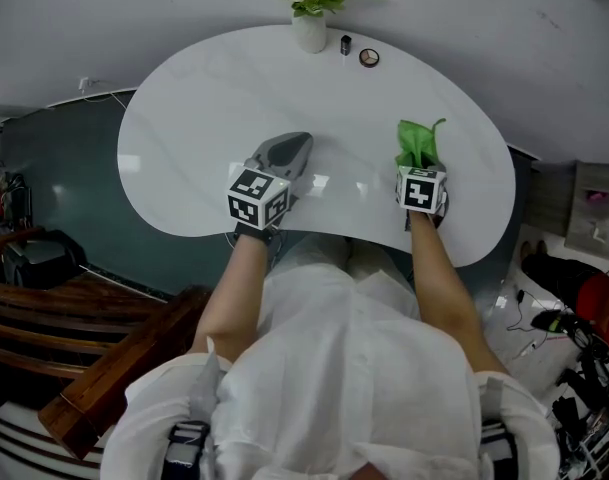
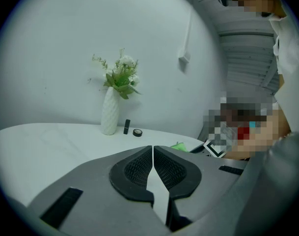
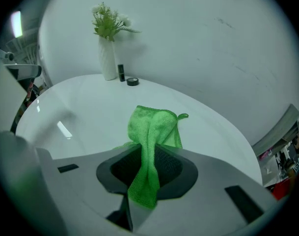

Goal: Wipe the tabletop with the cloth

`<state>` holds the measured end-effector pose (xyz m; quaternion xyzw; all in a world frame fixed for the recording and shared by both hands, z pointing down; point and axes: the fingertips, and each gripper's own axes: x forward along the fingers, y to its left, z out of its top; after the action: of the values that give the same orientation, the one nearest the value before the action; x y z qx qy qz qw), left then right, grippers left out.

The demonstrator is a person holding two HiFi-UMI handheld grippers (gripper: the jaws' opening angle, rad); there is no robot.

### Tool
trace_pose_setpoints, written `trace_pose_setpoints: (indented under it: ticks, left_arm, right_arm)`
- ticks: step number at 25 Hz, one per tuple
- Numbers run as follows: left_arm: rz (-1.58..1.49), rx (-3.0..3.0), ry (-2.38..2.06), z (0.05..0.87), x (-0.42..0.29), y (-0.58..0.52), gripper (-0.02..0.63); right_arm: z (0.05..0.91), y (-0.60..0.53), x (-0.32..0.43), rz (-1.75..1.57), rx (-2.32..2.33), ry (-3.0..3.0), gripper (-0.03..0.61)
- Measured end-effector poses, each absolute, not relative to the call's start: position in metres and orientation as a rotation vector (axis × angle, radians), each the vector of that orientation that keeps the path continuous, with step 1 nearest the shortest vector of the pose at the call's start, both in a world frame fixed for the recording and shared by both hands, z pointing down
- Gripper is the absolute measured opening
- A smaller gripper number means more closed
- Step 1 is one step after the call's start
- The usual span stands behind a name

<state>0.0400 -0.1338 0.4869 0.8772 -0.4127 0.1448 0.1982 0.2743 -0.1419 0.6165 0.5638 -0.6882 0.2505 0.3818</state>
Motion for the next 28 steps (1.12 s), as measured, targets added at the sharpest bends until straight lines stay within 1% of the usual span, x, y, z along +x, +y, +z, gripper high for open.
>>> trace_pose_setpoints:
  ticks: [9, 19, 28]
  left_arm:
    - [0.397, 2.443, -1.156, 0.490, 0.013, -0.158, 0.021]
    - [0.364, 2.403, -1.192, 0.498, -0.026, -0.172, 0.021]
    - [0.356, 2.376, -1.195, 0.507, -0.035, -0.178, 0.021]
  right_arm:
    - [0.612, -0.170, 0.180, 0.540, 1.259, -1.872, 0.069]
    - [0.608, -0.178, 0.065, 0.422, 0.964, -2.001, 0.069]
    - [0.606, -0.195, 0.021, 0.385, 0.817, -2.078, 0.069]
